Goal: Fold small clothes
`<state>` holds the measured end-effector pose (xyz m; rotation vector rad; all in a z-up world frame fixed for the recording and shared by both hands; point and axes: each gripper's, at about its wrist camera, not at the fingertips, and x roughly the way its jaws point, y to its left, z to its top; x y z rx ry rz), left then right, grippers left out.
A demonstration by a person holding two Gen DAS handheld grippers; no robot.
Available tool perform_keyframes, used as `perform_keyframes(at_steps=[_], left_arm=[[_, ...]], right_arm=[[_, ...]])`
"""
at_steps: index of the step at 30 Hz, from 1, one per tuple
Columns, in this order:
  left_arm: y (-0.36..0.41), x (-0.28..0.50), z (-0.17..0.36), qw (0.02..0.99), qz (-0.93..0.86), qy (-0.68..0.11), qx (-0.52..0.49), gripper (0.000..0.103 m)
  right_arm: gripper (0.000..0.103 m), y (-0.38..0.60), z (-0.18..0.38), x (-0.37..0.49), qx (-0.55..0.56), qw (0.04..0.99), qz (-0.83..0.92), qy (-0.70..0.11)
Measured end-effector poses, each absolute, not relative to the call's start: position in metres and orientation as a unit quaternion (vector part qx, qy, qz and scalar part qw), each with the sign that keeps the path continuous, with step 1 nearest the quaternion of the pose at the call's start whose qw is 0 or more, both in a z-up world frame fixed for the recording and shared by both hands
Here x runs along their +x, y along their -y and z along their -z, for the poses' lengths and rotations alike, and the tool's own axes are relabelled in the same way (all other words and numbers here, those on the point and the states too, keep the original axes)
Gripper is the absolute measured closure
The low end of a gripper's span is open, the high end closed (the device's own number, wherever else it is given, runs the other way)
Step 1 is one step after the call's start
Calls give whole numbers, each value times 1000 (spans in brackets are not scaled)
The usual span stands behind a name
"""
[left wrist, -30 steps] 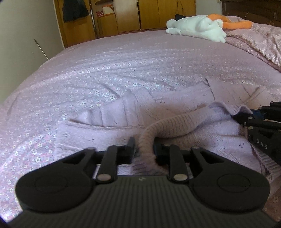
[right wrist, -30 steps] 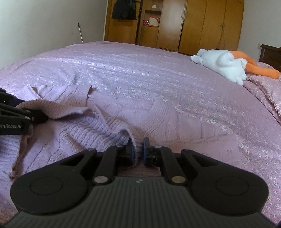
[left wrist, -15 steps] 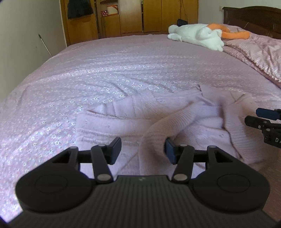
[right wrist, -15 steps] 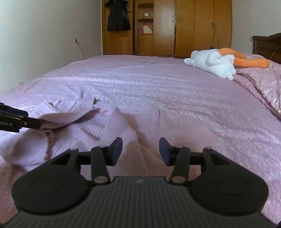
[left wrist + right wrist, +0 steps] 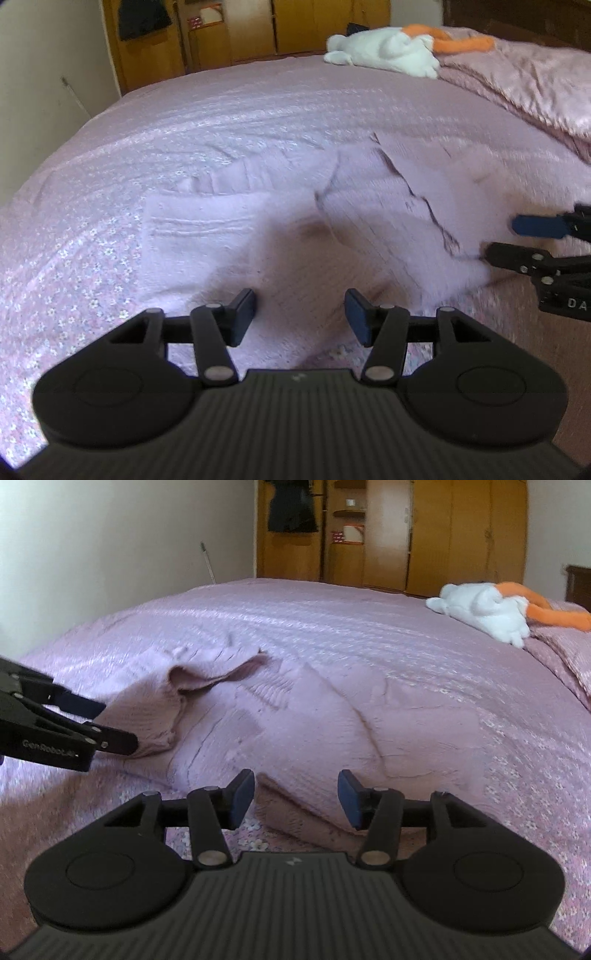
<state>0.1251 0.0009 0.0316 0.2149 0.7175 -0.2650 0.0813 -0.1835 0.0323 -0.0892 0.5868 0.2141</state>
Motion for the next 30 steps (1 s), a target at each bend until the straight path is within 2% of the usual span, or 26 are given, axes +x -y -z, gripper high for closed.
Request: perform_keyframes(at_steps=[6, 17, 18, 20, 22, 23, 24, 25, 30], left_arm=[[14, 126, -18, 919, 127, -342, 150, 47], [31, 110, -25, 923, 152, -303, 183, 47], [32, 112, -21, 920, 155, -308, 184, 47], [36, 115, -13, 915, 158, -317, 191, 47], [39, 116, -6, 914, 158, -312, 204, 47], [38, 116, -4, 915, 163, -309, 205, 49], [35, 117, -6, 913, 177, -308, 199, 78], [31, 118, -8, 911, 187, -313, 191, 92], [6, 128, -38, 925, 167, -289, 184, 93]], right_arm=[[44, 178, -23, 96, -54, 948, -104, -295], [45, 177, -20, 115, -54, 951, -99, -288], [47, 177, -20, 115, -55, 952, -97, -286], [59, 177, -20, 115, -60, 953, -95, -282], [81, 177, -20, 114, -66, 955, -90, -276], [86, 179, -23, 115, -67, 956, -88, -273], [90, 181, -25, 115, -67, 957, -85, -271], [91, 184, -28, 116, -68, 958, -81, -266], [93, 198, -50, 133, -99, 964, -54, -241]])
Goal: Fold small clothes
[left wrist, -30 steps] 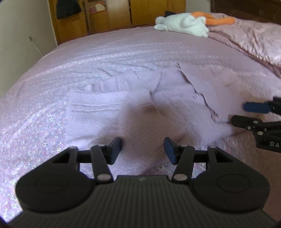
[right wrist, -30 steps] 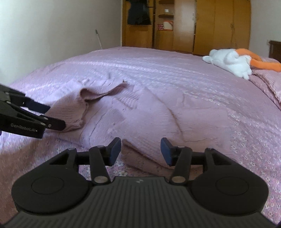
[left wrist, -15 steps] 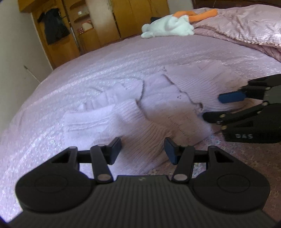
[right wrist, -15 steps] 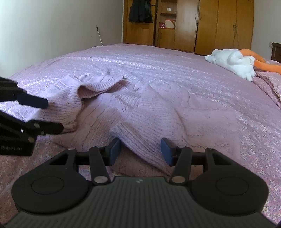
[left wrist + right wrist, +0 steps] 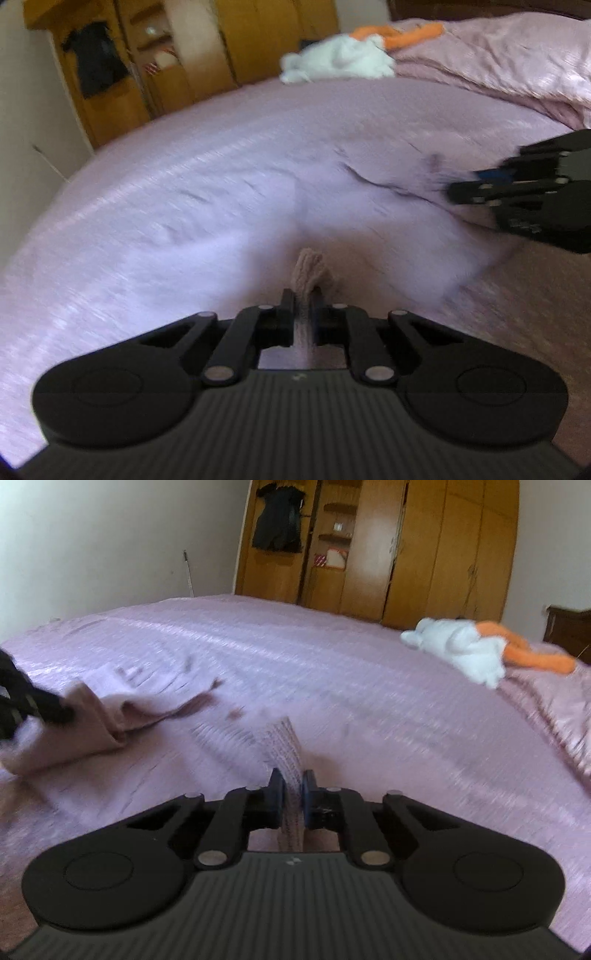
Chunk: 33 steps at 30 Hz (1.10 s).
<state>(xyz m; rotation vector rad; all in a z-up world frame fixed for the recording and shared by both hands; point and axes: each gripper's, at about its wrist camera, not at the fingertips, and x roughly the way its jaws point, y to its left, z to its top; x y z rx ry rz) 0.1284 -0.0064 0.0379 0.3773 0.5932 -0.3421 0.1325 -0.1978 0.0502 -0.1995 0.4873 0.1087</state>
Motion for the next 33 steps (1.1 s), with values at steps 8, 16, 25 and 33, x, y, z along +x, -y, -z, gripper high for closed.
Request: perform_keyframes(at_steps=[8, 16, 25, 33], left_arm=[[-36, 199, -80, 948, 58, -243, 198, 93], [-58, 270, -63, 946, 7, -263, 192, 94], [-67, 290, 2, 924, -30, -316, 213, 90], [-74, 281, -10, 924, -35, -330, 188, 52]], right_arm=[[94, 230, -72, 189, -138, 967, 13, -214], [94, 259, -32, 249, -152, 952, 70, -257], [92, 264, 1, 265, -175, 936, 81, -293], [51, 290, -14, 255, -85, 948, 97, -289]])
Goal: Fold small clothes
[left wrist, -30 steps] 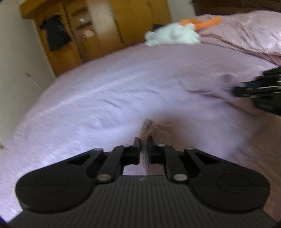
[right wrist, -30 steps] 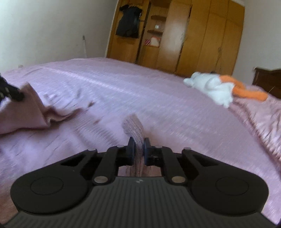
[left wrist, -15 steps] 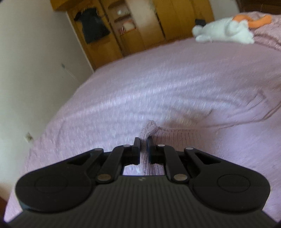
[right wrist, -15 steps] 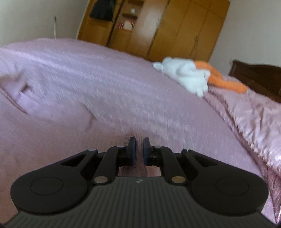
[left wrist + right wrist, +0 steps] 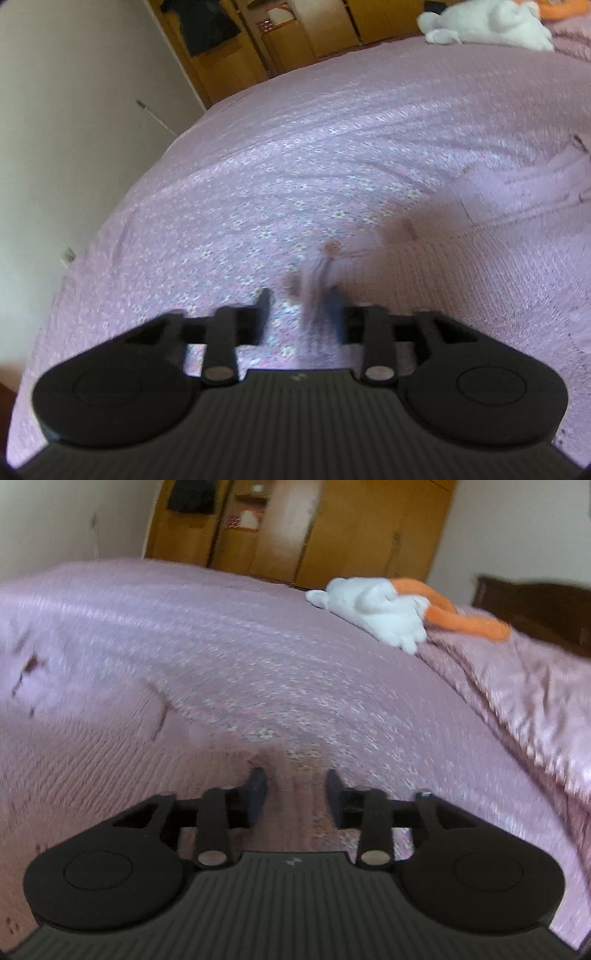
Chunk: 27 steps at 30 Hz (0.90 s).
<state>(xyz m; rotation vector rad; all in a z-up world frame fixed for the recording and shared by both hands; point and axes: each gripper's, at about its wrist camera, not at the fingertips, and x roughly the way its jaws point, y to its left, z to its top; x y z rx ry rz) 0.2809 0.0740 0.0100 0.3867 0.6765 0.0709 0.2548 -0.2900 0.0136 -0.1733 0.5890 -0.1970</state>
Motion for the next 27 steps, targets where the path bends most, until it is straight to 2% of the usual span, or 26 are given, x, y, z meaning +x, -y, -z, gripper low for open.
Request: perform_keyframes(at_steps=[1, 4, 20, 27], left_arm=[[-77, 279, -12, 926, -33, -330, 180, 48], [-86, 267, -20, 928, -29, -336, 157, 47], [-114, 204, -57, 925, -43, -365, 95, 47], [-112, 173, -64, 921, -20, -388, 34, 46]], right_arm=[[46, 296, -16, 252, -67, 950, 96, -291], [43, 312, -23, 243, -30, 950, 106, -292], [39, 344, -39, 153, 124, 938, 76, -314], [38, 346, -38, 131, 200, 921, 26, -333]])
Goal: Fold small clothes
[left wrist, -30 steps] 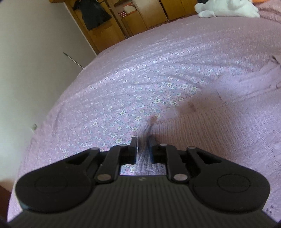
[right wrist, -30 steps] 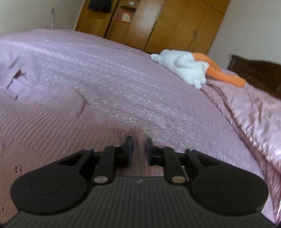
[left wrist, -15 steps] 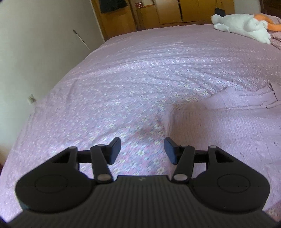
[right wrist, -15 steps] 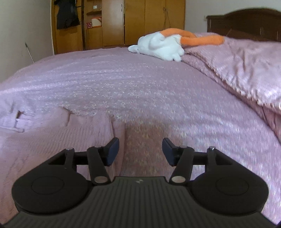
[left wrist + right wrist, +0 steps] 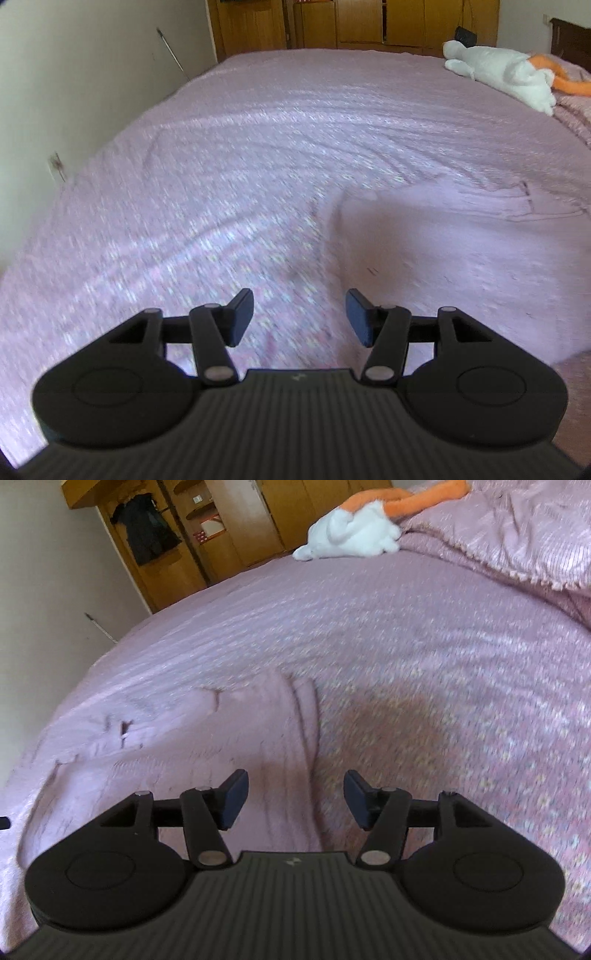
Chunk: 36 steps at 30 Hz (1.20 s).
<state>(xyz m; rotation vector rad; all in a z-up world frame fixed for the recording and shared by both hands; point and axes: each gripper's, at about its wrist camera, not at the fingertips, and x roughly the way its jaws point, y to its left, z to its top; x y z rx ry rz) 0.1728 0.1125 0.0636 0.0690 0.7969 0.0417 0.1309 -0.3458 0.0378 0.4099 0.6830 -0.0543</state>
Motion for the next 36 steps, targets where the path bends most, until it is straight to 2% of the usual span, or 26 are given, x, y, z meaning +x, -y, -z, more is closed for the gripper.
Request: perform_keyframes(at_steps=[8, 11, 13, 16, 21, 28, 36], left_arm=[[-100, 156, -58, 911, -26, -411, 19, 46], [-98, 151, -56, 910, -31, -414, 20, 46], [-97, 149, -56, 909, -30, -414, 18, 46], [-96, 148, -56, 909, -31, -416, 17, 46], [-92, 148, -54, 907, -34, -420, 25, 46], [-88, 149, -49, 905, -33, -424, 29, 46], [-88, 150, -45, 902, -34, -430, 37, 46]], right_arm=[[29, 346, -27, 107, 214, 915, 6, -343], [16, 355, -9, 104, 283, 888, 4, -363], [6, 357, -2, 98, 299, 894, -16, -334], [0, 356, 3, 93, 296, 900, -37, -318], [0, 357, 3, 90, 306, 899, -43, -311], [3, 366, 11, 98, 398, 860, -105, -300], [6, 351, 9, 107, 378, 867, -103, -306]])
